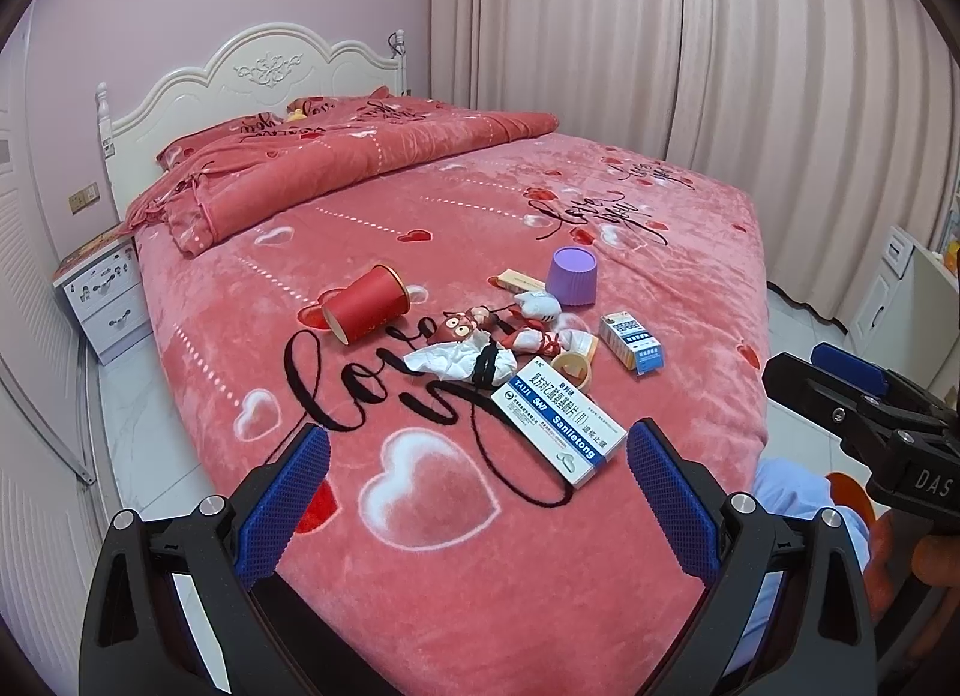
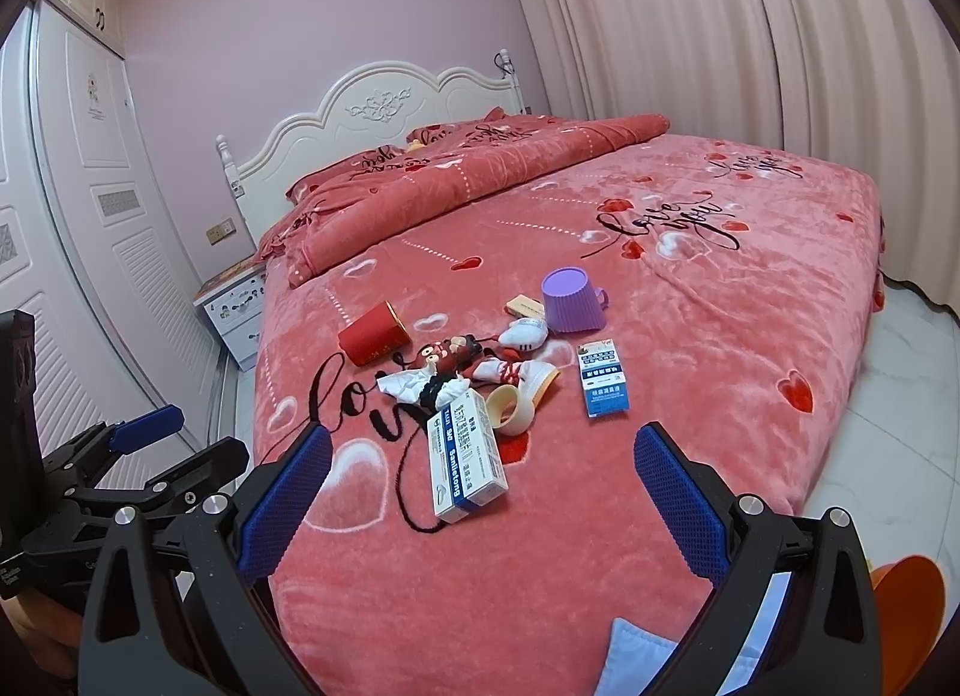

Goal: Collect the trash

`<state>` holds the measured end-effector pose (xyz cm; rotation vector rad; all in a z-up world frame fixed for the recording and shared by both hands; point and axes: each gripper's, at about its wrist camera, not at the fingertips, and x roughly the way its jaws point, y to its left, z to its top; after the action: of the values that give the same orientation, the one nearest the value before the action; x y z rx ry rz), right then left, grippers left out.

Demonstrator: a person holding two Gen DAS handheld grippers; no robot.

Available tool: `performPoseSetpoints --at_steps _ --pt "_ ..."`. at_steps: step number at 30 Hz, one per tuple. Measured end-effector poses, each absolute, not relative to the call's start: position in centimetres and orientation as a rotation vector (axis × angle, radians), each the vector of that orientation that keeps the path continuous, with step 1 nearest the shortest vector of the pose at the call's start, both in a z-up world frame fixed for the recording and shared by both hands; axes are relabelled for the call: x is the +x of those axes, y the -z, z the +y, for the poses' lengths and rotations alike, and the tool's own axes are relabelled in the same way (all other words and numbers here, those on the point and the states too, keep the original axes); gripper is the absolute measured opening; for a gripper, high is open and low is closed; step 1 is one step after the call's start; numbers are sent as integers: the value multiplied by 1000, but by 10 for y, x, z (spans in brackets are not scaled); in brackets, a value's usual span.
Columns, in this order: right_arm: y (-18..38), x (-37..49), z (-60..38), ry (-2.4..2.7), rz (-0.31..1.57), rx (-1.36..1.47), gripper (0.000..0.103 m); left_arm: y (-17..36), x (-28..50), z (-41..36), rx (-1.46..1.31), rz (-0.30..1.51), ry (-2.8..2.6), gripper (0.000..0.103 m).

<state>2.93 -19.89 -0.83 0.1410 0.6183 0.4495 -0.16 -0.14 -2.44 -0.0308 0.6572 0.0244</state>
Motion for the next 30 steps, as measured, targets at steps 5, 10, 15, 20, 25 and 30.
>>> performPoseSetpoints --at_steps 5,10,15,20,25,30 --pt "9 29 -200 -451 621 143 98 26 -3 -1 -28 669 -24 97" --pt "10 29 -200 -451 623 143 98 27 -3 -1 -23 677 -26 97" --pt "12 28 -200 -450 626 145 98 28 -4 -1 -21 677 -26 97" --pt "12 30 -200 -451 625 144 98 28 -3 -2 -21 680 -29 97" --pt "13 30 -200 -450 628 145 98 27 -3 -2 -21 682 -28 97" --pt "13 30 -200 -450 627 145 98 28 -3 -2 -18 686 -26 97"
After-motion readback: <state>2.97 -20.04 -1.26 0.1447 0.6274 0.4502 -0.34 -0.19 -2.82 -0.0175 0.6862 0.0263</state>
